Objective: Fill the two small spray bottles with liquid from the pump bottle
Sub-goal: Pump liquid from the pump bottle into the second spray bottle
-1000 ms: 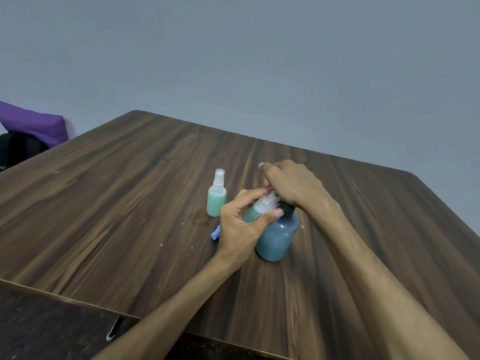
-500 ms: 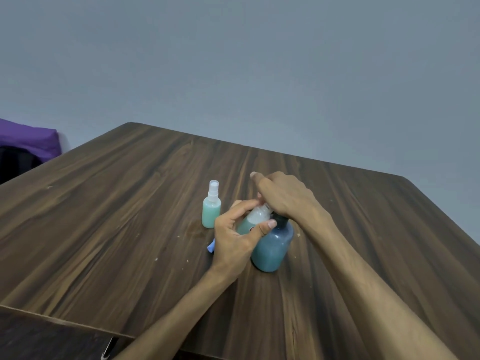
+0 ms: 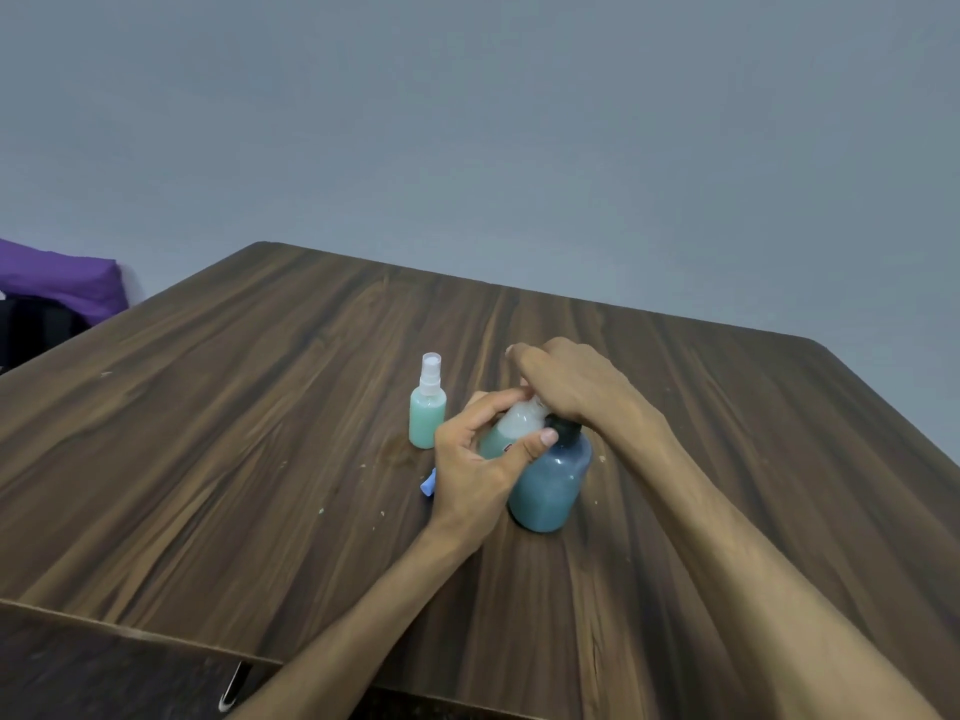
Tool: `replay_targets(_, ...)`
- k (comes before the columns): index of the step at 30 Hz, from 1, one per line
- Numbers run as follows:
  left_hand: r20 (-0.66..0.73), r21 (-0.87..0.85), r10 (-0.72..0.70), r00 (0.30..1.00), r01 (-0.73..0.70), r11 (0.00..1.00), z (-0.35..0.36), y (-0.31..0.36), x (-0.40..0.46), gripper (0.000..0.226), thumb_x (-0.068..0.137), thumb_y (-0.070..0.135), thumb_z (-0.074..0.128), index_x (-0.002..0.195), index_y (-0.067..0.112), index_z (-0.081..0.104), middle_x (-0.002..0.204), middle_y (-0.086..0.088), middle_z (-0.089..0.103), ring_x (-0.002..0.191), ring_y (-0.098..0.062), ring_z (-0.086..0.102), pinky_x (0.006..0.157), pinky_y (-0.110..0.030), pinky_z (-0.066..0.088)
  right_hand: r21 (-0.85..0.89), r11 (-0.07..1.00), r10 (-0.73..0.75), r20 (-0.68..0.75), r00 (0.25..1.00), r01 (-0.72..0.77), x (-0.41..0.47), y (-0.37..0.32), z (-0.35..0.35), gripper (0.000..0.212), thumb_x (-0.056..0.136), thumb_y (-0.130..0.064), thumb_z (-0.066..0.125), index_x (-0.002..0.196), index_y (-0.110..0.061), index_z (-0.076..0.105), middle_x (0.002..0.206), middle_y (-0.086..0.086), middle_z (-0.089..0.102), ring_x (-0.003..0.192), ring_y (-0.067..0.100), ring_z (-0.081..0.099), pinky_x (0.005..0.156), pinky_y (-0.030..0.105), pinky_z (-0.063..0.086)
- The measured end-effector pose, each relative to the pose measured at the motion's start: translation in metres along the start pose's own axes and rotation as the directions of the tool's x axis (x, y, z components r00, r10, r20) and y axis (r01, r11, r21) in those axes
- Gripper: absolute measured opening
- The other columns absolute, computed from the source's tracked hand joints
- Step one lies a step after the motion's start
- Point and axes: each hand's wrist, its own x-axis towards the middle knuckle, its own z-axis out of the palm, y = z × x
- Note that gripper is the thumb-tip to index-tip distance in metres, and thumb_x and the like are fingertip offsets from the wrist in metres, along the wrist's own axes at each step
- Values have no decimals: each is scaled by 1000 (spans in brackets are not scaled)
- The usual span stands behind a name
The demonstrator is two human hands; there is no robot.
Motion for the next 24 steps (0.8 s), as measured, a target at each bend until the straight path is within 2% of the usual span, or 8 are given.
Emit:
replay_targets(2, -5, 16, -8, 1000, 8, 1000, -2, -3, -1, 44, 78, 26, 86, 115, 6, 76, 108, -11, 76, 106, -30, 73, 97, -53, 58, -49, 999, -2, 14, 1000, 3, -3, -2, 0, 43, 101, -46, 38, 86, -17, 67, 89, 2, 67, 78, 19, 58, 77, 41, 43)
replay_targets(4, -16, 8, 1, 1000, -1, 1000, -2, -4, -3, 42, 78, 26, 86, 114, 7, 76, 109, -12, 76, 107, -32, 73, 97, -56, 58, -19, 1000, -7, -25, 1000, 6, -5, -1, -1, 47, 101, -47, 38, 89, -16, 71, 89, 1, 68, 79, 19, 59, 79, 41, 44)
replay_targets(9, -7, 19, -20, 1000, 20, 1000, -1, -2, -2, 44, 78, 27, 86, 113, 4, 75, 108, -14, 76, 106, -31, 73, 97, -55, 58, -58, 998, 18, 39, 999, -16, -5, -6, -2, 36, 96, -40, 40, 91, -18, 68, 92, 4, 66, 81, 23, 60, 75, 40, 42)
replay_targets(12, -19, 2, -13, 1000, 13, 1000, -2, -2, -3, 43, 78, 26, 86, 115, 6, 75, 110, -16, 76, 108, -32, 73, 99, -53, 58, -23, 1000, 6, 0, 1000, -6, -3, -5, -4, 41, 96, -44, 40, 92, -17, 71, 94, 4, 71, 86, 25, 63, 80, 41, 45)
replay_targets(16, -2, 25, -21, 1000, 21, 999, -2, -3, -1, 43, 78, 26, 86, 112, 3, 75, 107, -15, 76, 105, -34, 73, 96, -59, 57, -65, 998, 16, 33, 999, -14, -4, -5, -1, 35, 98, -39, 39, 86, -17, 64, 88, 4, 65, 77, 20, 56, 75, 40, 41)
replay_targets(20, -17, 20, 0, 1000, 1, 1000, -1, -1, -3, 41, 78, 27, 85, 114, 8, 76, 108, -12, 77, 108, -32, 73, 98, -52, 58, 6, 1000, 3, -32, 999, -3, -4, -1, -2, 42, 97, -44, 39, 88, -17, 70, 90, 3, 70, 84, 25, 62, 79, 41, 44)
replay_targets(24, -10, 14, -28, 1000, 28, 999, -2, 0, -2, 42, 78, 26, 85, 113, 4, 75, 107, -13, 76, 106, -32, 73, 98, -55, 57, -54, 999, -11, -20, 1000, 10, -4, -3, 0, 38, 98, -42, 40, 83, -17, 65, 86, 2, 65, 77, 20, 57, 77, 40, 41)
